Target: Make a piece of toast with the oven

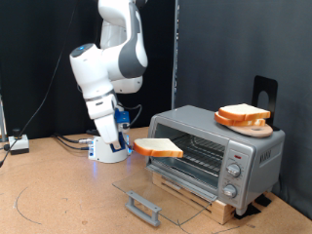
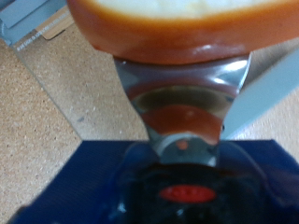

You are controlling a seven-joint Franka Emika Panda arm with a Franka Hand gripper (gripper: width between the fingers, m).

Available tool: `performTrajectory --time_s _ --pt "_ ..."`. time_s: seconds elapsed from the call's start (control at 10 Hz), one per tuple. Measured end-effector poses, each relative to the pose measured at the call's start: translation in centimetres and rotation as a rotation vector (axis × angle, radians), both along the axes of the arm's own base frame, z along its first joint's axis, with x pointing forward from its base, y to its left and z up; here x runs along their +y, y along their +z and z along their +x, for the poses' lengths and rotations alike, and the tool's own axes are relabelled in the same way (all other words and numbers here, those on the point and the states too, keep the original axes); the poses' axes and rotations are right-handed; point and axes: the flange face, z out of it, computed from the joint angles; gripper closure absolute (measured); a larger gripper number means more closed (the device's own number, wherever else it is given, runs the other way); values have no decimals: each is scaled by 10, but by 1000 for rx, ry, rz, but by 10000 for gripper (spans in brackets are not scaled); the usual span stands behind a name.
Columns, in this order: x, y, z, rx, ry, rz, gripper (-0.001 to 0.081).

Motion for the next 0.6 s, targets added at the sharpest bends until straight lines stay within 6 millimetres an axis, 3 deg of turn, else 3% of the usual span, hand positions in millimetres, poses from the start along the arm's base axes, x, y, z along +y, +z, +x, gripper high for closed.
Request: performTrajectory --time_s 0.6 --pt "93 3 15 -25 137 -72 411"
